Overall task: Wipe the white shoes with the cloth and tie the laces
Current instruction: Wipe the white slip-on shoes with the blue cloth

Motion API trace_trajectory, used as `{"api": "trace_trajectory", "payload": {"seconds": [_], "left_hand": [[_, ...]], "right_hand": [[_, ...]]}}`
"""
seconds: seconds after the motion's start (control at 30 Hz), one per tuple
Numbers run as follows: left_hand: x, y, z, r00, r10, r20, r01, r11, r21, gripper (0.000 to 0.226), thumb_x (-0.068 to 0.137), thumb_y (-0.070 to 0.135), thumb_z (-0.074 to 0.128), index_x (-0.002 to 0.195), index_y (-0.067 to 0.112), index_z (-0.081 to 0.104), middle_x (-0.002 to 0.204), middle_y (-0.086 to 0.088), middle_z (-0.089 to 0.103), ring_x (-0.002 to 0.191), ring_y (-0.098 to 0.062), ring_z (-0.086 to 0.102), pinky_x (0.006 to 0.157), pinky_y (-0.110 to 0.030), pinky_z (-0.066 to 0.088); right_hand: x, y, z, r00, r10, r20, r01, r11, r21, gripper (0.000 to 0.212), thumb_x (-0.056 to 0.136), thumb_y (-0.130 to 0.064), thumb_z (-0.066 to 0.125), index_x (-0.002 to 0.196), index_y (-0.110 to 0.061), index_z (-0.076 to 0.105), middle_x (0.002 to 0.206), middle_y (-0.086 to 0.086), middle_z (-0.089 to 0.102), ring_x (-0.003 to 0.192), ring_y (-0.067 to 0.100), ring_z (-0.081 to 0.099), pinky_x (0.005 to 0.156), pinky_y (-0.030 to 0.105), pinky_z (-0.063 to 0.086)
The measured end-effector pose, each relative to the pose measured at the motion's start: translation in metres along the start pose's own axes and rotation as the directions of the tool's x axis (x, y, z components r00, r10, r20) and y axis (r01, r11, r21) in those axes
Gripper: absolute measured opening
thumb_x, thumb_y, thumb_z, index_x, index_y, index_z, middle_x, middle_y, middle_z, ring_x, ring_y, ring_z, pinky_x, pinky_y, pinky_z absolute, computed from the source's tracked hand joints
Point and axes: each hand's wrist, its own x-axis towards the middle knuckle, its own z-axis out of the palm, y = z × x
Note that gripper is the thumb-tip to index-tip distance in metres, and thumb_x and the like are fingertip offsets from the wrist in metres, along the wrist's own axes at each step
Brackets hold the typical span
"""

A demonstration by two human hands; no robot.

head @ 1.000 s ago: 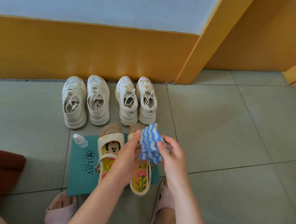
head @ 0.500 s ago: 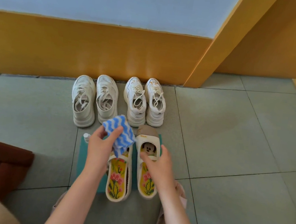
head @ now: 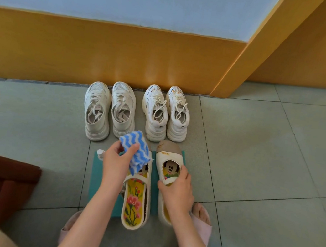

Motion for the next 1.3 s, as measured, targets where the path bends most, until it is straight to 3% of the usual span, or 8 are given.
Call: {"api": "trace_trajectory", "payload": {"seconds": [0.17,0.27,0.33,0.47,0.63,0.97,1.17,1.3], "left_hand": [[0.014,-0.004,0.020,0.996,0.083,0.032,-0.088,0.978,0.187,0.019,0.087,0.018,0.063,0.106,0.013,0.062,0.099,0.000,0.067,0.092,-0.012,0.064,0.076,-0.024,0.051],[0.027,-0.002,0.039,0.980,0.179,0.085,-0.197,0.920,0.338,0.004,0.088,0.016,0.062,0.088,0.014,0.059,0.086,-0.001,0.061,0.080,-0.013,0.056,0.062,-0.010,0.041],[0.038,0.001,0.055,0.956,0.244,0.166,-0.292,0.856,0.427,0.011,0.088,0.016,0.061,0.079,0.018,0.055,0.082,-0.002,0.058,0.075,-0.015,0.053,0.062,-0.016,0.042],[0.056,0.004,0.084,0.859,0.300,0.415,-0.509,0.587,0.630,0.016,0.091,0.019,0.056,0.105,0.016,0.063,0.099,-0.004,0.062,0.095,-0.021,0.057,0.074,-0.027,0.039],[0.058,-0.010,0.095,0.770,0.149,0.621,-0.629,0.337,0.700,0.028,0.094,0.027,0.052,0.117,0.018,0.064,0.110,-0.004,0.066,0.102,-0.020,0.058,0.080,-0.028,0.042],[0.035,-0.042,0.088,0.860,0.247,0.447,-0.509,0.498,0.703,0.034,0.095,0.012,0.049,0.127,0.017,0.058,0.129,-0.003,0.058,0.118,-0.017,0.053,0.092,-0.019,0.035],[0.027,-0.053,0.080,0.839,0.186,0.512,-0.541,0.394,0.743,0.037,0.095,0.012,0.046,0.130,0.019,0.053,0.138,-0.001,0.050,0.127,-0.013,0.044,0.098,-0.016,0.028],[0.021,-0.055,0.074,0.869,0.200,0.452,-0.492,0.444,0.749,0.035,0.097,0.013,0.043,0.129,0.018,0.055,0.132,-0.003,0.055,0.120,-0.016,0.050,0.094,-0.019,0.033]], "right_hand": [[0.005,0.019,-0.005,0.998,-0.046,-0.043,0.047,0.998,0.030,0.084,0.074,-0.043,0.072,0.141,-0.026,0.025,0.127,-0.001,0.044,0.110,0.018,0.050,0.080,0.036,0.050],[0.006,0.028,-0.006,0.997,-0.053,-0.056,0.057,0.996,0.069,0.085,0.072,-0.046,0.074,0.141,-0.026,0.027,0.124,-0.001,0.044,0.109,0.016,0.049,0.079,0.036,0.051],[0.007,0.030,-0.005,0.997,-0.061,-0.055,0.065,0.995,0.072,0.085,0.073,-0.047,0.073,0.141,-0.025,0.027,0.124,-0.002,0.043,0.110,0.016,0.048,0.077,0.034,0.050],[0.008,0.033,-0.002,0.995,-0.071,-0.071,0.080,0.989,0.121,0.085,0.073,-0.045,0.074,0.142,-0.026,0.030,0.126,-0.003,0.045,0.111,0.015,0.047,0.079,0.033,0.048],[0.010,0.039,-0.001,0.994,-0.063,-0.088,0.081,0.973,0.214,0.079,0.071,-0.044,0.076,0.138,-0.028,0.037,0.122,-0.007,0.048,0.108,0.012,0.051,0.080,0.036,0.051],[0.014,0.045,-0.002,0.994,-0.049,-0.100,0.075,0.957,0.280,0.072,0.072,-0.046,0.075,0.135,-0.029,0.044,0.120,-0.009,0.050,0.105,0.011,0.054,0.081,0.037,0.051],[0.014,0.045,-0.005,0.996,-0.037,-0.083,0.062,0.944,0.323,0.073,0.070,-0.046,0.076,0.135,-0.030,0.045,0.118,-0.011,0.050,0.104,0.010,0.055,0.082,0.036,0.051],[0.014,0.045,-0.007,0.997,-0.034,-0.072,0.056,0.944,0.324,0.073,0.071,-0.045,0.076,0.136,-0.030,0.044,0.118,-0.011,0.049,0.106,0.011,0.054,0.082,0.036,0.050]]}}
